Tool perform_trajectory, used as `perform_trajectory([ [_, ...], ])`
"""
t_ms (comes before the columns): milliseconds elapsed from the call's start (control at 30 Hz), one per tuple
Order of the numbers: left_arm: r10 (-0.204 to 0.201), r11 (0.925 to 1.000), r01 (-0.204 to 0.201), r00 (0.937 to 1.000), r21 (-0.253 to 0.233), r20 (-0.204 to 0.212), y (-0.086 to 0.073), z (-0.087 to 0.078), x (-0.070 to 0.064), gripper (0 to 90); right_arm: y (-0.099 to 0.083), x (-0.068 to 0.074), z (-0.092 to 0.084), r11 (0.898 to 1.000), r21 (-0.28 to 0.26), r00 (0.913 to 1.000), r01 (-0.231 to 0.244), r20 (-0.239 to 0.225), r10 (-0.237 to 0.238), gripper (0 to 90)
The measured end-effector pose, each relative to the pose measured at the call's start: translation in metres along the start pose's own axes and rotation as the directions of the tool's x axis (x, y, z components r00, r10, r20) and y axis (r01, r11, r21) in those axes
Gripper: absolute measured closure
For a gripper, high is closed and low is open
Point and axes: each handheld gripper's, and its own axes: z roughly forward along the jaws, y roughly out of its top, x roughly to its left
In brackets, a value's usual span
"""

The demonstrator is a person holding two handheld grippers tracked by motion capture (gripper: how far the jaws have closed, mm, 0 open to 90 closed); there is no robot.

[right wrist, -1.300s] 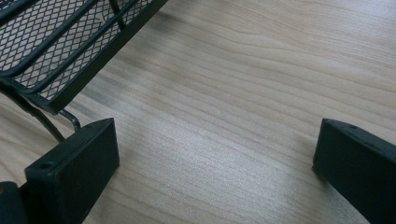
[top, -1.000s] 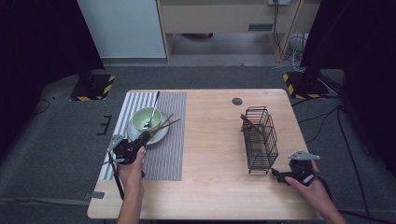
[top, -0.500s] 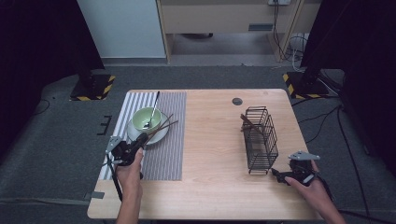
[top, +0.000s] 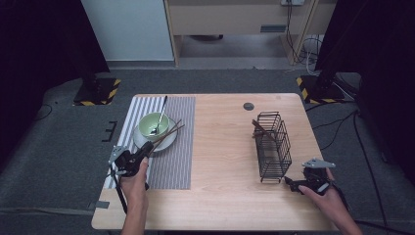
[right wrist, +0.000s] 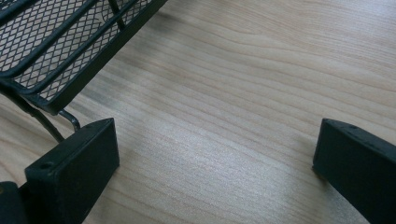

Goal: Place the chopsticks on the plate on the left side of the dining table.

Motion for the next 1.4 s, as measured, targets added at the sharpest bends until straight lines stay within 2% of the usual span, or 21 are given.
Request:
perform_trajectory([
  [267,-0.017,0.9996,0.017,0.9998,0.024,-0.003,-0.009,-0.002,0.004,82.3,0.0,0.0,0.0,1.0,-0.001,1.0,-0.002,0.0,0.002,0.4],
  [633,-0.006,0.9986,0.006,1.0,0.052,0.002,-0.013,-0.005,0.004,82.3,0.0,0.0,0.0,1.0,-0.001,1.0,-0.003,0.003,0.003,0.4],
  [1033,0.032,0.9962,-0.032,0.9995,0.08,0.005,-0.016,-0.008,-0.002,82.3,0.0,0.0,0.0,1.0,0.0,1.0,-0.004,0.003,0.004,0.4],
  [1400,-0.029,0.9952,0.027,0.9995,0.094,0.015,-0.022,-0.01,0.005,82.2,0.0,0.0,0.0,1.0,0.0,1.0,-0.004,0.003,0.004,0.4],
])
